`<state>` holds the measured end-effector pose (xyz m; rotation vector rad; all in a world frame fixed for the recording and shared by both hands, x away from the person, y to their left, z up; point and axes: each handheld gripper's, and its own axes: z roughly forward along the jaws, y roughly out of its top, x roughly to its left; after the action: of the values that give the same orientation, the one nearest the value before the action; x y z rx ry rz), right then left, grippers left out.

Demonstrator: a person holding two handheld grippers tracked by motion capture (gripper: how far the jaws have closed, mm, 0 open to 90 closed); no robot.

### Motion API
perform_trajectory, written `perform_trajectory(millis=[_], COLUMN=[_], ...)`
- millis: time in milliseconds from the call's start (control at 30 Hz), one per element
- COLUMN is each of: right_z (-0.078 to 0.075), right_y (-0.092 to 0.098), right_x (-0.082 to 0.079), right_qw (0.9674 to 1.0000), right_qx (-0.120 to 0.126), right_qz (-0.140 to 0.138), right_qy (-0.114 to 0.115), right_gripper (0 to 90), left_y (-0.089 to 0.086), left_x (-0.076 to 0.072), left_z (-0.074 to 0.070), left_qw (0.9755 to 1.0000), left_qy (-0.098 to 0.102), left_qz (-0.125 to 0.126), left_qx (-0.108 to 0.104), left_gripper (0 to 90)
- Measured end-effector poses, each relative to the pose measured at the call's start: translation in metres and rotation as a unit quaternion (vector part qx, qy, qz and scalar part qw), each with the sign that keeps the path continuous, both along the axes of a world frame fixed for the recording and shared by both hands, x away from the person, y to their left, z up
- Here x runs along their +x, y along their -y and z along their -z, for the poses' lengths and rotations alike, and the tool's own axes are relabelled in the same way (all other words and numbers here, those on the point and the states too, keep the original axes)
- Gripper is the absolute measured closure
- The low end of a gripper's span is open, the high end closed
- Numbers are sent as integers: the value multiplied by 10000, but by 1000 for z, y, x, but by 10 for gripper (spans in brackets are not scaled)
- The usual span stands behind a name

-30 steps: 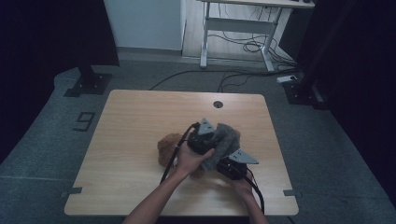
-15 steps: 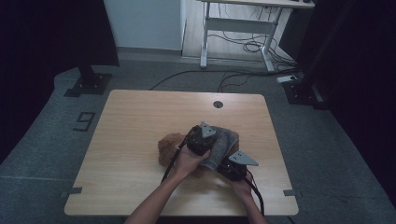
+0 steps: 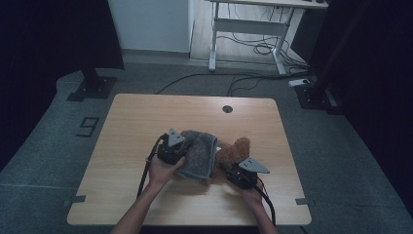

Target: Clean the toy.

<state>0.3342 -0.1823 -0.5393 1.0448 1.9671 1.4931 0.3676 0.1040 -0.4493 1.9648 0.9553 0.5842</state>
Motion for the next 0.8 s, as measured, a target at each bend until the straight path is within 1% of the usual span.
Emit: perform_trajectory(millis=[33, 67, 100, 133, 167, 200, 300, 333, 367, 400, 433, 500, 533, 567, 600, 633, 667, 700, 733, 767, 800], right_z=[0, 0, 0, 0, 0, 0, 1, 1, 1, 1, 1, 1, 1, 1, 1, 1, 1, 1, 2, 2, 2], right_y=[0, 0, 0, 0, 0, 0, -1, -1, -1, -1, -1, -1, -1, -1, 0, 0, 0, 0, 0, 1, 1], right_x=[0, 0, 0, 0, 0, 0, -1, 0, 0, 0, 0, 0, 0, 0, 0, 0, 0, 0, 0, 0, 0], right_qw=[10000, 10000, 10000, 10000, 10000, 10000, 10000, 10000, 10000, 10000, 10000, 10000, 10000, 10000, 10000, 10000, 10000, 10000, 10000, 10000, 10000], right_qx=[-3, 0, 0, 6, 7, 7, 4, 5, 5, 10, 17, 22, 21, 21, 27, 27, 30, 33, 46, 57, 57], right_qz=[-2, 2, 2, 1, 0, 0, 12, 8, 8, 8, 9, 12, 17, 17, 16, 16, 15, 15, 29, 34, 34], right_qy=[2, 3, 3, 8, 11, 11, 31, 30, 30, 31, 30, 28, 31, 31, 30, 30, 27, 27, 16, 5, 5], right_gripper=[586, 587, 587, 587, 586, 586, 587, 587, 587, 587, 587, 587, 587, 587, 587, 587, 587, 587, 587, 587, 587], left_y=[-8, -20, -20, -33, -33, -37, -48, -52, -52, -56, -56, -60, -64, -64, -67, -67, -68, -68, -65, -65, -62], left_x=[0, 1, 1, 5, 5, 8, 13, 15, 15, 15, 15, 15, 15, 15, 16, 16, 15, 14, 12, 12, 10], left_z=[-1, 0, 0, 5, 5, 8, 16, 21, 21, 25, 25, 31, 37, 37, 42, 42, 42, 39, 31, 31, 22], left_qw=[9999, 9997, 9997, 9992, 9992, 9988, 9975, 9967, 9967, 9961, 9961, 9953, 9944, 9944, 9938, 9938, 9939, 9941, 9948, 9948, 9958], left_qy=[22, -21, -21, -105, -105, -170, -266, -295, -295, -361, -361, -437, -576, -576, -701, -701, -704, -676, -592, -592, -478], left_qz=[-98, -218, -218, -392, -392, -466, -657, -752, -752, -792, -792, -839, -858, -858, -849, -849, -848, -850, -826, -826, -778], left_qx=[-25, -63, -63, -60, -60, -39, -25, 106, 106, 129, 129, 198, 214, 214, 163, 163, 106, 46, -39, -39, -85], left_gripper=[827, 826, 827, 826, 826, 826, 826, 827, 827, 827, 827, 828, 828, 828, 828, 828, 828, 828, 828, 828, 828])
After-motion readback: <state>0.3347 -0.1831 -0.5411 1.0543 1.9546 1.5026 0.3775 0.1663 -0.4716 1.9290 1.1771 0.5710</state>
